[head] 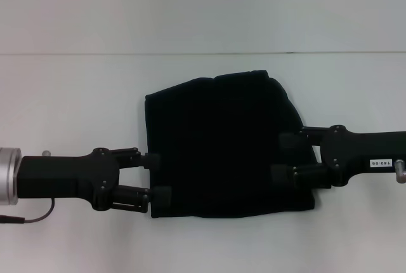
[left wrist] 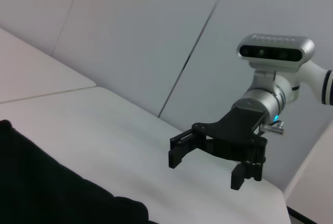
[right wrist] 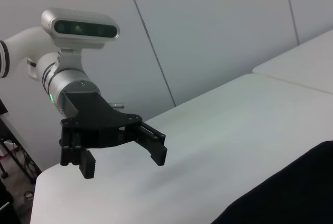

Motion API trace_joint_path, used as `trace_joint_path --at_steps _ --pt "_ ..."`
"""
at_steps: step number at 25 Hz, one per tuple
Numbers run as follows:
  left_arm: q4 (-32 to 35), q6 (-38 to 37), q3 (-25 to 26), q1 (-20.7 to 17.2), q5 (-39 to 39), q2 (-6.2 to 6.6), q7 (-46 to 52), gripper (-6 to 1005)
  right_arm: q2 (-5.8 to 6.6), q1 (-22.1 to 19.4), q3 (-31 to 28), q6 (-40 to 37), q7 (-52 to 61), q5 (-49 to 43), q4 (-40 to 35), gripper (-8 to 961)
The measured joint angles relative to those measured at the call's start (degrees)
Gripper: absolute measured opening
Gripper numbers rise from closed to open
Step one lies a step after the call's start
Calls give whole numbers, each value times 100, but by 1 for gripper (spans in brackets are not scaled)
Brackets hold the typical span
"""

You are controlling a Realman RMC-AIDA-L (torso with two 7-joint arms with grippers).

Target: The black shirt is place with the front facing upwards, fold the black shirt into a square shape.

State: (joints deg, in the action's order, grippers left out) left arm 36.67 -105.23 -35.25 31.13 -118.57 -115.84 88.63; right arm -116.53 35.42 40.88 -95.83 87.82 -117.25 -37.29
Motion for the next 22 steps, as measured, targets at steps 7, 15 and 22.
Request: trace_joint_path --at_steps 7,15,22 --pt "5 229 20 6 -11 -36 93 946 -38 -17 -34 52 79 -10 -165 915" --pt "9 394 23 15 -16 -43 110 947 -139 -65 -13 290 231 -26 -428 915" --pt "8 514 6 18 -17 -32 118 946 -141 -62 -1 401 285 -44 -428 915"
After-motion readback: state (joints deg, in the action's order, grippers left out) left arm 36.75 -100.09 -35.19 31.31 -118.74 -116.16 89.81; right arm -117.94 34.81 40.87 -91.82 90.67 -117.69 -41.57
